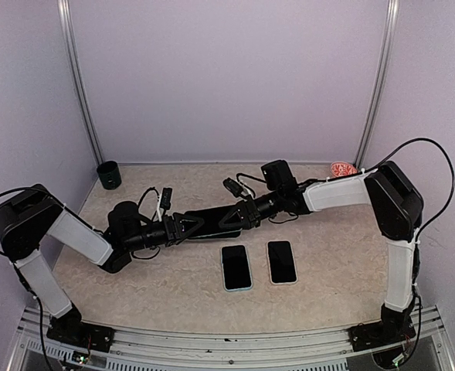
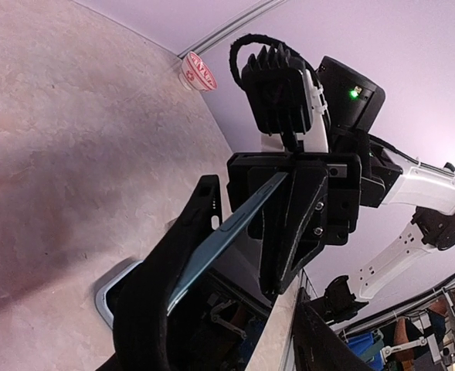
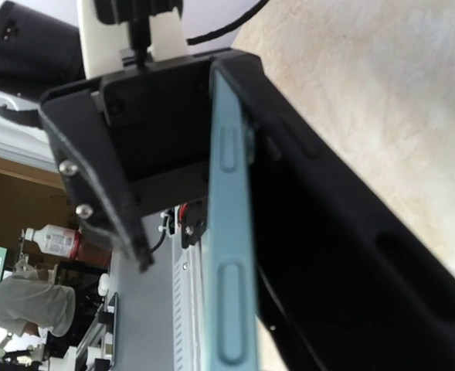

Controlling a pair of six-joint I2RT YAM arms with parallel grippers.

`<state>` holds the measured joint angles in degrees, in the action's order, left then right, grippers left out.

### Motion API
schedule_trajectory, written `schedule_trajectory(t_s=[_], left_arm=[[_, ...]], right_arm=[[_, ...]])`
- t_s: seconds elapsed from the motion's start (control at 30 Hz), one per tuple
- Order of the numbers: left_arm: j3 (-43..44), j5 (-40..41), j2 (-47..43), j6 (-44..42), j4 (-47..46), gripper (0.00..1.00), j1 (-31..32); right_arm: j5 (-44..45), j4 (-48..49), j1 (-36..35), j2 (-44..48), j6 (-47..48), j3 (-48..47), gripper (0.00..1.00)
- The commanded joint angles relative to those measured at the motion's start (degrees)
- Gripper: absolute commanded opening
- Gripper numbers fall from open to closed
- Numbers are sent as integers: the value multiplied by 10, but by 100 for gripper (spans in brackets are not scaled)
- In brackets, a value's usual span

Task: Put the phone into the phone case
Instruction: Pass from the right arm to the left

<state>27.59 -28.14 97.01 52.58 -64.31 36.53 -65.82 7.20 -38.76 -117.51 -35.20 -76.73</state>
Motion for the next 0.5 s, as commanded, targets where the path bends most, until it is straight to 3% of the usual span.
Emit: schedule_trajectory(t_s=[0.0,0.47], left_arm=[[14,-26,-3,3,-44,49,9],[8,-52,-2,18,-94,25,19]], right_arm=[[-20,17,-6,39,22,9,0],[-26,23,-16,42,30,19,0]])
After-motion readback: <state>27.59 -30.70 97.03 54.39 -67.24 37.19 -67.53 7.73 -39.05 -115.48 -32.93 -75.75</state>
